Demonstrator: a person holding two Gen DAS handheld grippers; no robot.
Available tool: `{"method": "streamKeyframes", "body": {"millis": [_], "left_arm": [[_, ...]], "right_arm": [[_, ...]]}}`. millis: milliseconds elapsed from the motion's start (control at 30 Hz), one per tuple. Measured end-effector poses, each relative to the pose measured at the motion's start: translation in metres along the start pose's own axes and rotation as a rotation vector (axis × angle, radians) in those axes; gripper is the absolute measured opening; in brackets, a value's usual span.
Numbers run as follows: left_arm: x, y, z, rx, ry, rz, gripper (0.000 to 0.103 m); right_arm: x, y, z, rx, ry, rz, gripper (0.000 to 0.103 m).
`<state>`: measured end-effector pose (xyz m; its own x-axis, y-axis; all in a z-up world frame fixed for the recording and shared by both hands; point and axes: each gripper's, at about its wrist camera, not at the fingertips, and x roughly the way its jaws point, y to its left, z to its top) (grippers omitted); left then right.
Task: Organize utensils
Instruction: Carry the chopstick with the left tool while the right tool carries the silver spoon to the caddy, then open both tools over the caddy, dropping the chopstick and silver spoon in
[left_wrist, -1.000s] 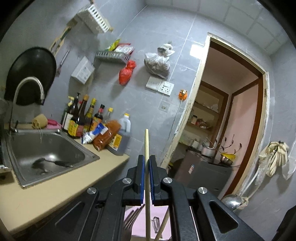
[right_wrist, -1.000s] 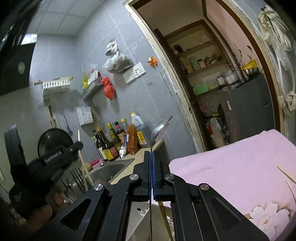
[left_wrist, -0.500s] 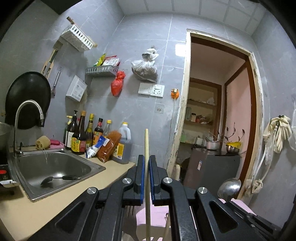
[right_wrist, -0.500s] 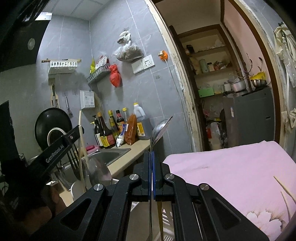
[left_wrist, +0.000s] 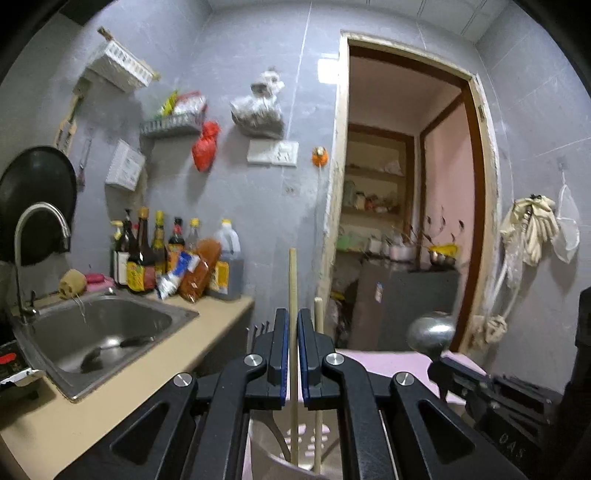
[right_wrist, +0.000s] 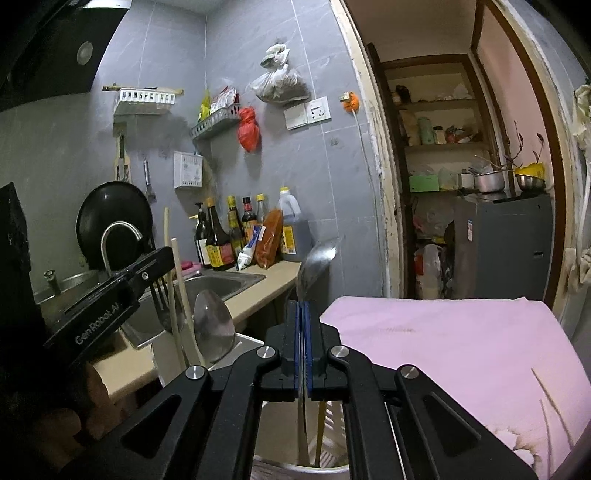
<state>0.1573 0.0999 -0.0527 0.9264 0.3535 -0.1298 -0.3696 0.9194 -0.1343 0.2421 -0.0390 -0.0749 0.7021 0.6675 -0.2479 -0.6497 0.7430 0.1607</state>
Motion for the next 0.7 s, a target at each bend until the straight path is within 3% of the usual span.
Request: {"method": "streamKeyframes", "body": {"millis": [133,300,433,500,700], "left_arm": [[-0.001,0.009,0.006,-0.039,0.083,-0.046,0.007],[-0.005,0.016,0.013,-0.078,0.135,-0.055,0.024],[-0.010,0.015,0.018,-0.076,0.157,-0.052,0.024],[-0.012,0.013,0.021,-0.070,0.167,-0.051,0.029],[-0.019,0.004,0.023,-0.085,0.203,-0.060,0.046]], "right_arm": [[-0.008,0.000,0.006,0.010,0.023,0.011,0.019],[-0.024,-0.002,0.012,0.028,0.035,0.000,0.020],[-0.039,-0.005,0.017,0.052,0.035,-0.018,0.020],[-0.046,-0.007,0.020,0.065,0.032,-0.026,0.020],[-0.066,-0.017,0.021,0.102,0.038,-0.061,0.031]]}}
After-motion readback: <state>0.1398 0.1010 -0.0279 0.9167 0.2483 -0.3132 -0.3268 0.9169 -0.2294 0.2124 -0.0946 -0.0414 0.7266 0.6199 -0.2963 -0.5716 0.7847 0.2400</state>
